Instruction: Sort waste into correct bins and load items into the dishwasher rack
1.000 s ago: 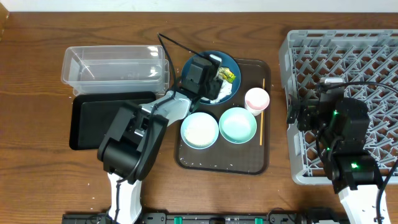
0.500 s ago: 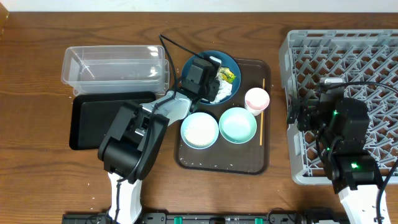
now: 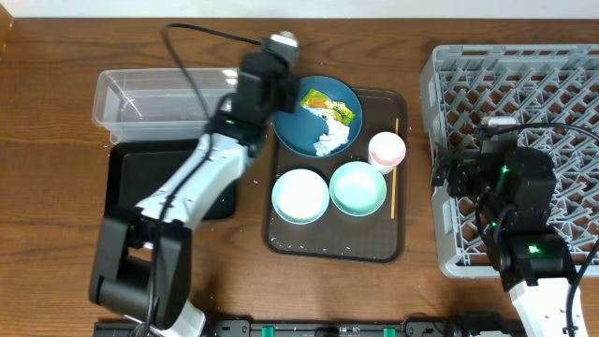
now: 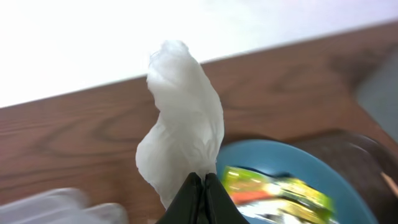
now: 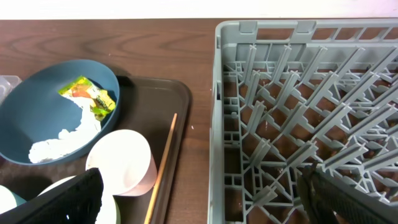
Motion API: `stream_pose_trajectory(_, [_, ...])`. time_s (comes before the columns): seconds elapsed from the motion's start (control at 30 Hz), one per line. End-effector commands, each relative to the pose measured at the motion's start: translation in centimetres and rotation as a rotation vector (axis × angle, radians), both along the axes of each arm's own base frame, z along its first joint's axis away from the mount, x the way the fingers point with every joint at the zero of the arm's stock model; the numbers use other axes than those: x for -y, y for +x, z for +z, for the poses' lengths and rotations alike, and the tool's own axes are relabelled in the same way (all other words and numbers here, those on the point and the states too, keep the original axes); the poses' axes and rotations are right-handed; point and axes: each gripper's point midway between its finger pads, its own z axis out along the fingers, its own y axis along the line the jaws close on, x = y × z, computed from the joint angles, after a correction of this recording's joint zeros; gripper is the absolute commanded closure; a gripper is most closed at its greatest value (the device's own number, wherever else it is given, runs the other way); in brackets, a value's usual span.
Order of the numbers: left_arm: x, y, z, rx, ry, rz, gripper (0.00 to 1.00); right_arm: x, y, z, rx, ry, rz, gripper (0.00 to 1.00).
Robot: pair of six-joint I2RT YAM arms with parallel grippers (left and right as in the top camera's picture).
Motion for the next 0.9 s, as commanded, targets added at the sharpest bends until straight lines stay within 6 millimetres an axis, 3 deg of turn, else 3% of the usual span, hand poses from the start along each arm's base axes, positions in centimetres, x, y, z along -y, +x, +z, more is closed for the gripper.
stream_pose_trajectory(0.0, [-4.0,1.3,0.3,-0.001,0.012,0.09,0.94,0.2,0.2,0.9,0.019,0.006,-0.018,0.01])
stream_pose_trajectory(0.2, [-9.7,1.7,-0.9,-0.051,0.025,0.199,0.92,0.2,0.2,0.9,0.019,0.006,-0.018,0.01])
stream_pose_trajectory(0.37, [-12.6,1.7,-1.4,-0.078,0.028,0.255,0.83,0.2,0.2,1.0,0.019,0.006,-0.018,0.01])
stream_pose_trajectory(0.4, [-12.7,1.6,-1.5,-0.083,0.029,0.257,0.79,0.2,0.2,0.9,0.019,0.006,-0.018,0.01])
stream_pose_trajectory(0.47, [-12.6,1.4,-1.8,-0.097,0.03,0.253,0.59,0.2,0.2,0.9,0.019,0.006,-0.018,0.01])
stream_pose_trajectory(0.6, [-10.2,0.7,-2.5,-0.138,-0.001,0.165,0.57,0.2,0.2,1.0,0.019,0.006,-0.018,0.01])
stream_pose_trajectory(0.87, [0.6,-3.6,-3.8,-0.262,-0.099,-0.184,0.57,0.2,0.2,1.0,0.019,0.006,-0.018,0.01])
